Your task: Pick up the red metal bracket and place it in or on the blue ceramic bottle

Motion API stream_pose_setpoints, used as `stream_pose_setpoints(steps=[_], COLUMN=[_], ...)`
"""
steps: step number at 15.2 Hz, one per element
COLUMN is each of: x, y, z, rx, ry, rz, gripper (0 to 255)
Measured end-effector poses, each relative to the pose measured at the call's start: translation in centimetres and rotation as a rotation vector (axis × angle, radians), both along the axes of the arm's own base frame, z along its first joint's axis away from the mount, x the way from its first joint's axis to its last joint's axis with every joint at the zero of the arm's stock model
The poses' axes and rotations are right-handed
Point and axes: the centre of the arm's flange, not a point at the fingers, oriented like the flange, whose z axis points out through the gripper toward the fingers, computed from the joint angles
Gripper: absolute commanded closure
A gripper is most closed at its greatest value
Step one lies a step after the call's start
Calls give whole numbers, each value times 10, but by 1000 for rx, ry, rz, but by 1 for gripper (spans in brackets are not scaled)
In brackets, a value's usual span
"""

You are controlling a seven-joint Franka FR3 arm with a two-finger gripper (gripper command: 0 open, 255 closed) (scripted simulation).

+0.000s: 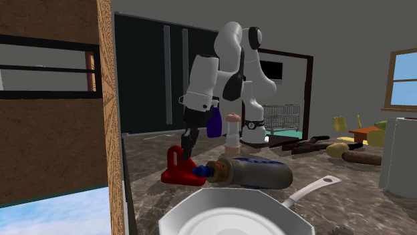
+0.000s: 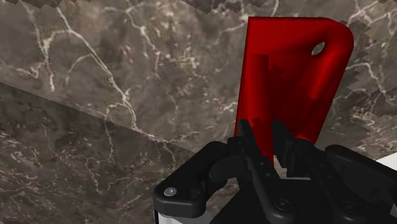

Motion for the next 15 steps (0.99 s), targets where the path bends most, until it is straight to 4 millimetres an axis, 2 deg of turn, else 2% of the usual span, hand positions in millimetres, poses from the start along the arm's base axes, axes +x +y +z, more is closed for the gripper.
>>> stream_pose_setpoints(steps=[5,15], x=[0,-1], y=[1,0], z=[4,54], rx=[0,0], ry=[4,6], rz=[-1,-1], gripper=[255,255])
